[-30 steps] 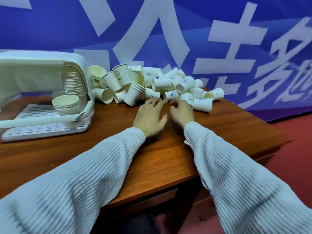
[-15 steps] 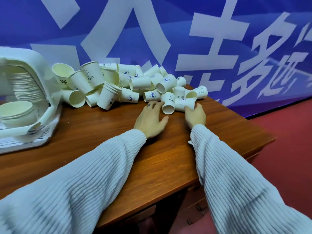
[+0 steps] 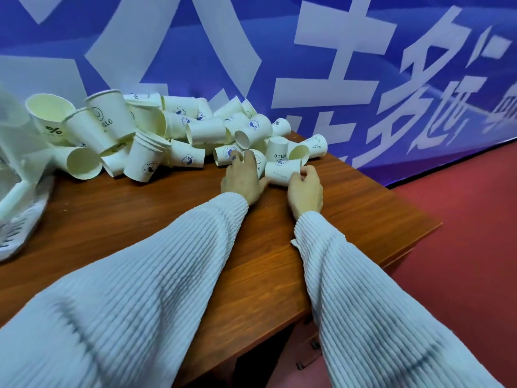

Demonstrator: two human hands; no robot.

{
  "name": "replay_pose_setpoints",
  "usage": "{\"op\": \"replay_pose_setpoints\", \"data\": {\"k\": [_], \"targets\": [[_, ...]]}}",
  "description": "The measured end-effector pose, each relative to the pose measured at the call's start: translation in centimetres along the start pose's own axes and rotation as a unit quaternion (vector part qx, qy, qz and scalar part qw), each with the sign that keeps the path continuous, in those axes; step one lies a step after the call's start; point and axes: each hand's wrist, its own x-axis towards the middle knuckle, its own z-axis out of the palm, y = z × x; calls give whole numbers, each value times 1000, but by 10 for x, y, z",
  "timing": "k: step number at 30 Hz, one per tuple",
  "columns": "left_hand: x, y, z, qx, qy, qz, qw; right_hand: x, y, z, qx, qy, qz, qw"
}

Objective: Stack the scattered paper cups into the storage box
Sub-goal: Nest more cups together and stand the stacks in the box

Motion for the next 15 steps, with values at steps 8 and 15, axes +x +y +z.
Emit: {"op": "replay_pose_setpoints", "data": {"k": [8, 15], "targets": [[-28, -24, -35, -47, -25, -77, 996, -23, -7, -9, 74, -47, -34, 996], [-77, -49, -107, -61, 18, -67, 996, -63, -47, 3, 138, -97, -84, 982]]}}
